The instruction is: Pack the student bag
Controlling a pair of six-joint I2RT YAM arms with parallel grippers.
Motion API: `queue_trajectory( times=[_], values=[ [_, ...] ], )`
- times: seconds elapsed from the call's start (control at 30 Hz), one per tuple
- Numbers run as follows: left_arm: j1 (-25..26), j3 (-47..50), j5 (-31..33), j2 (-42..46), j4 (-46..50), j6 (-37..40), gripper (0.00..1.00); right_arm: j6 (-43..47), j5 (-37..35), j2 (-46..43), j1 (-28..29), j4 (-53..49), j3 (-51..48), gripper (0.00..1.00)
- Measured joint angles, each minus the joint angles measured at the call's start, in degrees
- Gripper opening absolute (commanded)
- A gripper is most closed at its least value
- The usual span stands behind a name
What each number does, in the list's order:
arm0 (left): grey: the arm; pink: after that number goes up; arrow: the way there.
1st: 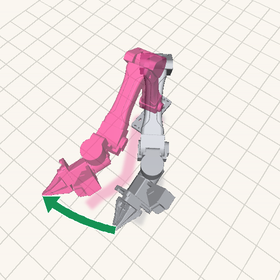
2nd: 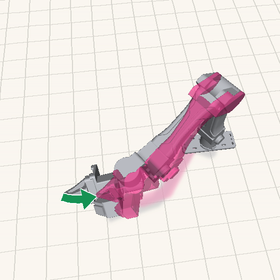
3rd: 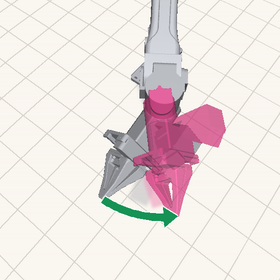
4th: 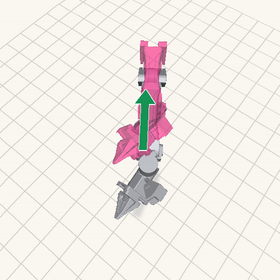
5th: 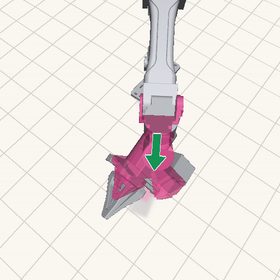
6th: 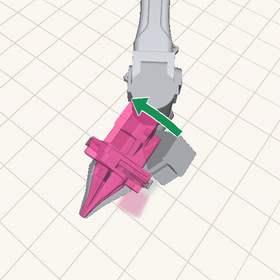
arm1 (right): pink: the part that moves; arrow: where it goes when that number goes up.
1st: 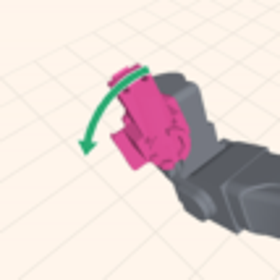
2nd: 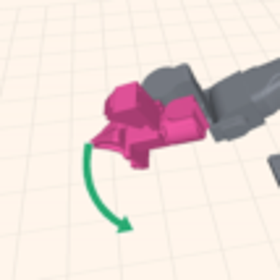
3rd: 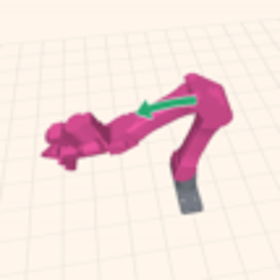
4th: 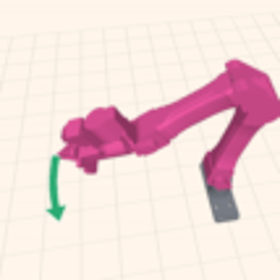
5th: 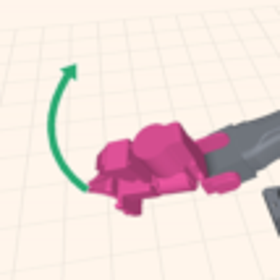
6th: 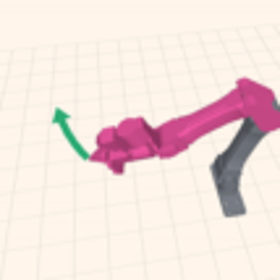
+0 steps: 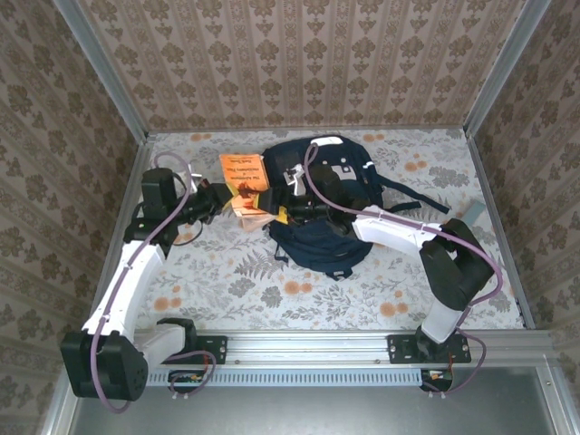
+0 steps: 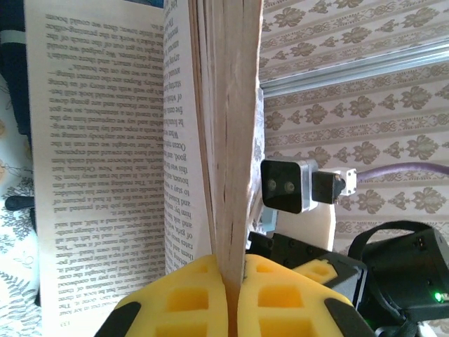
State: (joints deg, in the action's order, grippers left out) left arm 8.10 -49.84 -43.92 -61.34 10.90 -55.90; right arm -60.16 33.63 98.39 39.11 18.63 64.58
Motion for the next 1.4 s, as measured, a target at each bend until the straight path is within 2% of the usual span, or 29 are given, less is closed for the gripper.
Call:
queue_trajectory(
  times=[0.2,0.5,0.67,0.8,0.87,0.93,1.03,1.17,1.3,1.4],
  values=[
    [0.87,2.43,1.55,-1.31,-5.86,-4.83,0.02,-6.64,0.61,0.02,0.04,9.79,-4.59,0.75],
    [3.32,4.81,5.11,-2.91,-11.41,-9.75,0.02,-11.89,-5.03,1.49,1.64,15.52,-5.90,0.68],
    [3.89,5.46,7.39,-2.91,-11.80,-10.14,0.06,-14.53,-7.17,3.89,1.84,18.99,-5.68,0.59],
    [3.89,5.97,8.26,-3.08,-11.52,-10.01,0.24,-15.34,-9.20,4.13,2.05,19.56,-5.70,0.41],
    [3.93,5.95,8.39,-3.06,-10.86,-9.44,0.36,-15.37,-10.60,4.13,2.03,19.76,-5.79,0.33],
    [4.11,5.88,8.98,-3.06,-9.31,-8.11,0.53,-14.93,-12.02,4.07,1.97,19.67,-6.21,0.26],
    [4.55,5.35,10.16,-3.06,-5.42,-5.31,0.73,-13.64,-14.32,3.41,1.60,17.11,-7.39,0.22],
    [4.68,3.65,12.50,-3.19,0.46,0.22,0.87,-9.79,-17.92,-0.15,0.72,8.46,-9.40,0.21],
    [5.60,3.10,14.53,-4.39,4.44,5.79,0.88,-3.21,-22.67,-8.00,-1.57,-3.17,-10.45,0.21],
    [8.87,0.90,16.94,-6.91,8.50,10.40,0.88,1.95,-26.10,-14.95,-4.57,-10.97,-10.45,0.21]
  ],
)
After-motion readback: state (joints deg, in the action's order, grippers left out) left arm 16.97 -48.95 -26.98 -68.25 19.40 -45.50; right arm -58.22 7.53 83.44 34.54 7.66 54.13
